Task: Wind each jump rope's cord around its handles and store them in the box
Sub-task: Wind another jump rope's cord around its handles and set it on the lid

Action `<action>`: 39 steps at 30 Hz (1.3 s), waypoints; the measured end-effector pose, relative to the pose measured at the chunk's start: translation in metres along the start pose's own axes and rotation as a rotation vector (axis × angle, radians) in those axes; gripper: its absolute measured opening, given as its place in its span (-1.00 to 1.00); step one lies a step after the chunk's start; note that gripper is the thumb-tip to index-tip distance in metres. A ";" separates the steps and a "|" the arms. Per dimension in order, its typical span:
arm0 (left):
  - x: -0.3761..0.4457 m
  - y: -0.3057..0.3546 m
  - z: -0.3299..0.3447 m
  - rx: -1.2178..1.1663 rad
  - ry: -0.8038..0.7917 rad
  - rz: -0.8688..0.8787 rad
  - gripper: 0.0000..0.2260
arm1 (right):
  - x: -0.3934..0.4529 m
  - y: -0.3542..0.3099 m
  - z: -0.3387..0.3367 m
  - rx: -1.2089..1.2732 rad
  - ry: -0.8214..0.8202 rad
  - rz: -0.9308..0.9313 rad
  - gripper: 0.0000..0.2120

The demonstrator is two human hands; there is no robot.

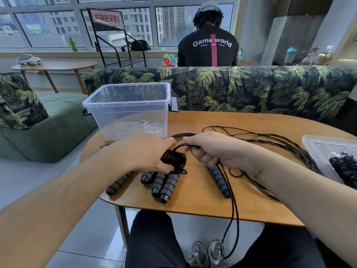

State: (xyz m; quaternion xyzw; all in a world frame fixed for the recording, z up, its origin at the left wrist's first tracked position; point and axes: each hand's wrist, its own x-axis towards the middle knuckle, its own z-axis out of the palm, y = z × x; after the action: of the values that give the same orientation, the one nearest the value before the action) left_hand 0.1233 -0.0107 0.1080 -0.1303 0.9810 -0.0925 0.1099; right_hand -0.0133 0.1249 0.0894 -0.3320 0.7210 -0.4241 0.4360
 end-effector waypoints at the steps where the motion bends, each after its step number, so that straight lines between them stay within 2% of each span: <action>1: 0.001 -0.003 0.002 -0.019 0.013 -0.005 -0.56 | -0.001 0.000 0.001 0.001 0.007 -0.008 -0.73; 3: 0.004 -0.005 0.005 -0.061 0.075 -0.018 -0.63 | -0.003 0.000 0.004 -0.041 0.029 -0.042 -0.73; 5: 0.007 -0.004 0.009 -0.069 0.210 -0.046 -0.66 | -0.004 -0.002 0.008 -0.079 0.042 -0.091 -0.72; 8: 0.011 -0.006 0.013 -0.110 0.410 -0.131 -0.69 | -0.008 -0.007 0.008 -0.007 0.026 -0.144 -0.73; 10: 0.013 -0.011 0.016 -0.246 0.442 -0.176 -0.66 | -0.011 -0.007 0.006 -0.013 -0.004 -0.179 -0.73; 12: 0.014 -0.012 0.018 -0.439 0.414 -0.200 -0.67 | -0.012 -0.004 0.007 -0.046 -0.039 -0.215 -0.72; 16: 0.009 -0.006 0.017 -0.953 0.338 -0.257 -0.81 | -0.013 0.007 0.010 -0.033 -0.130 -0.263 -0.72; 21: -0.001 0.000 0.021 -1.339 0.409 -0.249 -0.85 | -0.015 0.017 0.009 -0.052 -0.073 -0.267 -0.62; 26: -0.010 0.004 0.025 -1.719 0.213 -0.261 -0.85 | -0.016 0.030 0.013 -0.064 -0.135 -0.313 -0.66; 31: -0.018 0.005 0.035 -1.841 0.055 -0.237 -0.65 | -0.019 0.038 0.003 -0.097 -0.170 -0.305 -0.69; 33: -0.021 0.006 0.035 -1.869 0.064 -0.174 -0.53 | -0.019 0.040 0.001 -0.110 -0.170 -0.269 -0.63; 35: -0.023 0.006 0.034 -1.782 0.116 -0.111 -0.39 | -0.021 0.041 0.000 -0.144 -0.171 -0.269 -0.58; 39: -0.025 0.002 0.031 -1.759 0.087 -0.032 -0.41 | -0.021 0.044 -0.009 -0.124 -0.254 -0.309 -0.62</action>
State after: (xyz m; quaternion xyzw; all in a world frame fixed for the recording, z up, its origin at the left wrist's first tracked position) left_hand 0.1536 -0.0068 0.0823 -0.1777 0.6980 0.6902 -0.0689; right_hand -0.0177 0.1642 0.0599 -0.5155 0.6255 -0.3954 0.4321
